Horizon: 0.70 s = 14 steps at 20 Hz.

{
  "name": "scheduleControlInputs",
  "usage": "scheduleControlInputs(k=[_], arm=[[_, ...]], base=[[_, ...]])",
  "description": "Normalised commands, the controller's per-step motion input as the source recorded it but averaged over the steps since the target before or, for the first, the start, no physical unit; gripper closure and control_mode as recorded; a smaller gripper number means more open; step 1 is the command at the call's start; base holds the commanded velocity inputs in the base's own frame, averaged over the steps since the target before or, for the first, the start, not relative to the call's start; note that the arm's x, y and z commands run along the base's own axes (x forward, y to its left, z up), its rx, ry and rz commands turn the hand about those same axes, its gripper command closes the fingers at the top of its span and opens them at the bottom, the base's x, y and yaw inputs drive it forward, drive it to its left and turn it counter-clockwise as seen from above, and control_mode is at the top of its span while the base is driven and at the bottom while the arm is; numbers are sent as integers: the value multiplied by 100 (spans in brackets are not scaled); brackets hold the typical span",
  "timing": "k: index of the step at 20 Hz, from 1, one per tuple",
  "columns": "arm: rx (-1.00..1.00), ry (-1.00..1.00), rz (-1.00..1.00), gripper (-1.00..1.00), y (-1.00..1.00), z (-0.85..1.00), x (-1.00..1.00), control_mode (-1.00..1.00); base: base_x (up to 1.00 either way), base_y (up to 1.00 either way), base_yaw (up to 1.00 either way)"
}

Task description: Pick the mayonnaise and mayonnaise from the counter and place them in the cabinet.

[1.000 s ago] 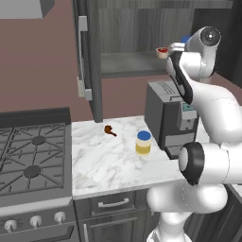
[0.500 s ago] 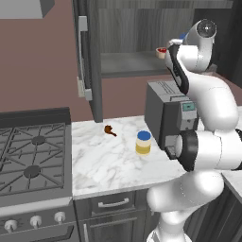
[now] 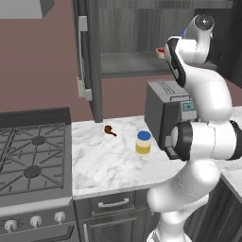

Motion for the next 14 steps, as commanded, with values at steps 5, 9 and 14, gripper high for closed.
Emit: scheduleControlInputs(k=[5,9,14], arm=[[0,5,0,100,-7,-57,38,-100],[0,4,0,-100,-5,-63,30,-100],[0,2,0,-100,-10,-66,19,-100]], base=[[0,0,0],[0,0,0],[0,0,0]])
